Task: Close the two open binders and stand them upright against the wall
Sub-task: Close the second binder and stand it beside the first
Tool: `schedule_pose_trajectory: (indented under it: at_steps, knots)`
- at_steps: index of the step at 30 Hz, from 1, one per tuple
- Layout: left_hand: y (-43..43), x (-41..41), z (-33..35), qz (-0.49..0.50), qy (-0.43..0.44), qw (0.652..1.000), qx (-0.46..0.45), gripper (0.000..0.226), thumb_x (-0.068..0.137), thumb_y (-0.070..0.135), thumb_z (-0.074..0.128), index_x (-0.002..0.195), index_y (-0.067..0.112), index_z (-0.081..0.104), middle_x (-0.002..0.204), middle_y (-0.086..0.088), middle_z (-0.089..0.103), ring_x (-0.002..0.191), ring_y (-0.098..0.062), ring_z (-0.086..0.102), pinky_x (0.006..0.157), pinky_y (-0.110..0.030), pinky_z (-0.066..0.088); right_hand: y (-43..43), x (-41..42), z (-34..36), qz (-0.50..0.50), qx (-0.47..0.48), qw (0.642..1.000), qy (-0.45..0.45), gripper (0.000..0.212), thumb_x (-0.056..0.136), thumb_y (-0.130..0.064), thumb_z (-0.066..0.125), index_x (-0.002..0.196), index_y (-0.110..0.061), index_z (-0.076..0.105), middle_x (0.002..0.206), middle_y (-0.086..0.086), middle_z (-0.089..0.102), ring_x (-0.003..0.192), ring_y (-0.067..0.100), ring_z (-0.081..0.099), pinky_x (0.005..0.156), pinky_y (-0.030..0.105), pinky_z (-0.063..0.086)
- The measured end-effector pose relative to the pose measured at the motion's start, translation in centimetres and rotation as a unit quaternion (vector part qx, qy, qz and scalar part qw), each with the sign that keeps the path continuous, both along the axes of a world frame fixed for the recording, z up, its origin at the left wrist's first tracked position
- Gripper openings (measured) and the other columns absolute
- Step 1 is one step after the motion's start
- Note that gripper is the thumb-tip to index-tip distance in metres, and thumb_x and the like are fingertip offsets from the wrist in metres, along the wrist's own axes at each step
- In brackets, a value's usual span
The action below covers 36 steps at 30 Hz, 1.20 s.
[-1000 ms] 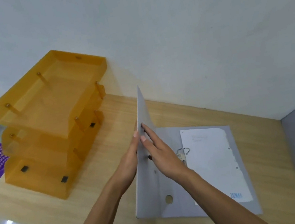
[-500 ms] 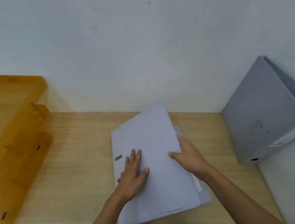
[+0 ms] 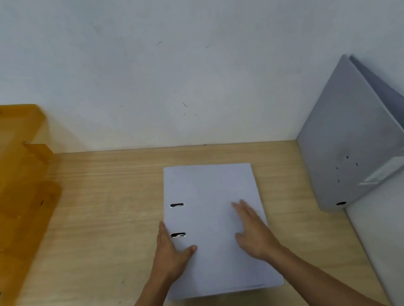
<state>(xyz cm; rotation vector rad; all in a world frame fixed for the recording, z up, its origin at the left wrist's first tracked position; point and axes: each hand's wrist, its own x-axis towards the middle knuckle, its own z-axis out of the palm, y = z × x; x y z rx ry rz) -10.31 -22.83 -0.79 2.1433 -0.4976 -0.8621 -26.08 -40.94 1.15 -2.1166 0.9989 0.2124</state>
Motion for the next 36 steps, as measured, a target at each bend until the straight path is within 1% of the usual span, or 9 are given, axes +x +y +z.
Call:
schedule_pose_trajectory:
  at_steps: [3,7,15,19,25,29,31,34,36]
  knots:
    - [-0.1,0.0,0.1,-0.001,0.003,1.000,-0.002,0.110,0.074,0.022,0.086,0.156,0.003,0.016,0.160,-0.017,0.034,0.145,-0.033,0.038,0.116,-0.048,0.035,0.9,0.2,-1.3,0.069,0.049,0.995,0.043,0.076,0.098,-0.018,0.052,0.162,-0.029,0.014,0.173,0.000,-0.007,0.158,0.030,-0.008,0.127,0.040,0.007]
    - [0.0,-0.5,-0.4,-0.012,-0.007,1.000,-0.012,0.109,0.077,0.014,0.083,0.158,0.004,0.012,0.161,-0.012,0.031,0.146,-0.031,0.036,0.116,-0.038,0.032,1.1,-1.2,-2.7,0.091,0.050,0.988,0.112,0.082,0.099,-0.019,0.051,0.162,-0.034,0.002,0.171,0.002,-0.016,0.158,0.034,-0.010,0.126,0.043,0.011]
    - [-0.3,0.4,-1.6,0.110,0.172,0.979,-0.026,0.063,0.077,0.015,0.084,0.132,0.002,0.056,0.127,-0.018,0.069,0.109,-0.034,0.069,0.096,-0.052,0.054,0.8,-0.1,-1.6,0.011,0.150,0.986,0.068,0.076,0.102,-0.033,0.050,0.163,-0.022,0.007,0.172,0.004,-0.011,0.158,0.032,-0.013,0.126,0.045,0.003]
    - [-1.1,0.7,0.3,0.139,0.261,0.954,-0.048,0.060,0.077,0.042,0.081,0.123,0.009,0.063,0.120,-0.011,0.073,0.101,-0.026,0.072,0.074,-0.039,0.057,2.1,-0.5,-1.4,0.004,0.159,0.985,0.064,0.072,0.104,-0.052,0.035,0.163,-0.027,0.003,0.171,0.000,-0.017,0.155,0.034,-0.021,0.125,0.057,-0.002]
    - [-2.5,-1.2,3.1,0.083,0.376,0.913,-0.139,0.070,0.079,0.071,0.062,0.132,0.024,0.065,0.124,-0.009,0.074,0.116,-0.031,0.068,0.094,-0.045,0.057,1.8,0.5,1.7,-0.098,0.173,0.980,-0.005,0.071,0.099,-0.067,0.020,0.160,-0.039,-0.003,0.171,-0.009,-0.016,0.156,0.033,-0.020,0.122,0.065,-0.006]
    - [-5.3,-3.5,6.1,-0.027,0.433,0.885,-0.168,0.059,0.086,0.068,0.059,0.132,0.033,0.066,0.135,-0.008,0.068,0.124,-0.029,0.065,0.093,-0.042,0.058,1.3,0.0,3.9,-0.166,0.180,0.965,-0.097,0.080,0.092,-0.077,0.019,0.161,-0.039,0.001,0.173,-0.008,-0.002,0.159,0.026,-0.006,0.124,0.062,0.001]
    - [-6.5,-4.1,7.6,-0.088,0.418,0.892,-0.146,0.062,0.083,0.067,0.063,0.134,0.032,0.063,0.132,-0.007,0.070,0.122,-0.028,0.067,0.094,-0.045,0.057,0.8,-0.8,4.7,-0.201,0.225,0.942,-0.147,0.091,0.083,-0.086,0.022,0.160,-0.038,0.018,0.170,0.001,0.022,0.157,0.030,0.018,0.124,0.061,0.016]
    - [-8.1,-4.5,9.8,-0.157,0.364,0.908,-0.139,0.062,0.084,0.063,0.064,0.136,0.030,0.057,0.127,-0.003,0.073,0.116,-0.025,0.070,0.091,-0.045,0.059,-0.5,-2.3,6.0,-0.216,0.309,0.902,-0.212,0.080,0.083,-0.088,0.029,0.143,-0.040,0.052,0.135,0.004,0.068,0.124,0.023,0.065,0.111,0.052,0.046]
    - [-9.4,-5.4,11.3,-0.193,0.331,0.912,-0.146,0.057,0.086,0.060,0.064,0.134,0.031,0.056,0.124,-0.001,0.074,0.112,-0.024,0.072,0.088,-0.042,0.061,-1.7,-3.4,7.1,-0.201,0.309,0.897,-0.242,0.071,0.086,-0.085,0.031,0.136,-0.043,0.058,0.123,-0.001,0.075,0.112,0.017,0.072,0.105,0.048,0.052]
